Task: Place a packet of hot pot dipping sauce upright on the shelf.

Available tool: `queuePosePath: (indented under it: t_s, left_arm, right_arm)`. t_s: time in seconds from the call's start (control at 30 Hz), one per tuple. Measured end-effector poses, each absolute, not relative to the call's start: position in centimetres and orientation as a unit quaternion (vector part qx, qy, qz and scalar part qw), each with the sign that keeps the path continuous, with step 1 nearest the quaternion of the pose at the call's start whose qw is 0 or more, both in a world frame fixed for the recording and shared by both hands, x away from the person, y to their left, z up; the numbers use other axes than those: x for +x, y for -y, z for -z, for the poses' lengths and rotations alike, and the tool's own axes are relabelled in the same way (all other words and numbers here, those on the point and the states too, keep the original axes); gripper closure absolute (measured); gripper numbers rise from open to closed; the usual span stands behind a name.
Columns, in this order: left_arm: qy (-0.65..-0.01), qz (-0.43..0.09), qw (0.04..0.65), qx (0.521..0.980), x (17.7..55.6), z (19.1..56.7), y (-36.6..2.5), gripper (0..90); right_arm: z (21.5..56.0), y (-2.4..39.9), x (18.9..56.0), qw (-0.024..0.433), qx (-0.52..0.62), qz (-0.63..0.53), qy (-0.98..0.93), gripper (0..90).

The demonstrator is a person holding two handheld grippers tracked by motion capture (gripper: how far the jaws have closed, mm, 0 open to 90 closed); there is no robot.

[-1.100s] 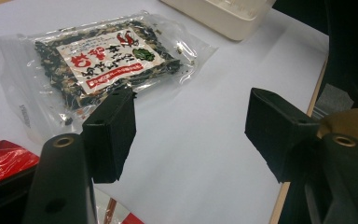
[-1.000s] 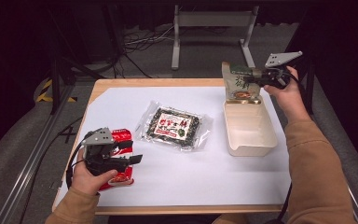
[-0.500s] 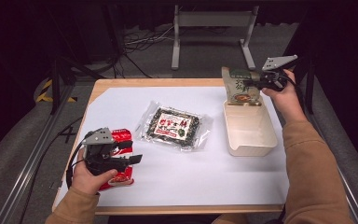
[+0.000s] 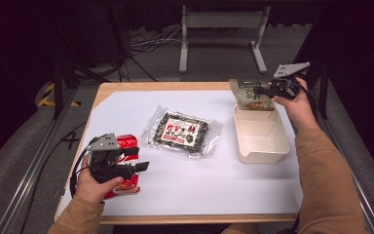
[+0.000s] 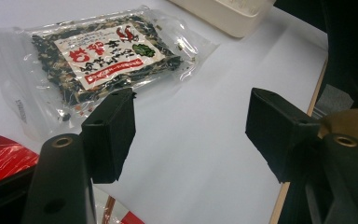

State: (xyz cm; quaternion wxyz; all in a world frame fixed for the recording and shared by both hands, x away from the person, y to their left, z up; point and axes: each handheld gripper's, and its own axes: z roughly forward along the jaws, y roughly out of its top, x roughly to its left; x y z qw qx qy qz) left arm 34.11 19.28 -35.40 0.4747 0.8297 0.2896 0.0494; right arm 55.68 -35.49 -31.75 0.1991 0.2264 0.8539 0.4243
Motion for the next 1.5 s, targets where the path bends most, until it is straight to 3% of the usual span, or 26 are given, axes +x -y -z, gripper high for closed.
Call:
queuePosePath:
  t_s: [0.53, 0.83, 1.3, 1.5]
  left_arm:
    - [-0.291, -0.049, 0.475, 0.829, 34.2, 35.5, -19.2, 32.8]
    - [-0.292, -0.054, 0.466, 0.834, 34.4, 35.8, -19.1, 27.1]
    - [-0.296, -0.049, 0.464, 0.833, 34.6, 35.9, -19.2, 25.4]
    - [-0.293, -0.054, 0.467, 0.833, 34.9, 35.8, -19.1, 25.4]
  right_arm:
    - [34.3, 37.0, 55.6, 0.180, 0.276, -0.393, -0.858, 88.5]
    - [34.5, 37.1, 55.3, 0.185, 0.284, -0.385, -0.858, 85.0]
    - [30.0, 37.1, 52.7, 0.245, 0.305, -0.439, -0.809, 41.2]
    - [28.6, 37.5, 51.4, 0.260, 0.316, -0.444, -0.797, 38.3]
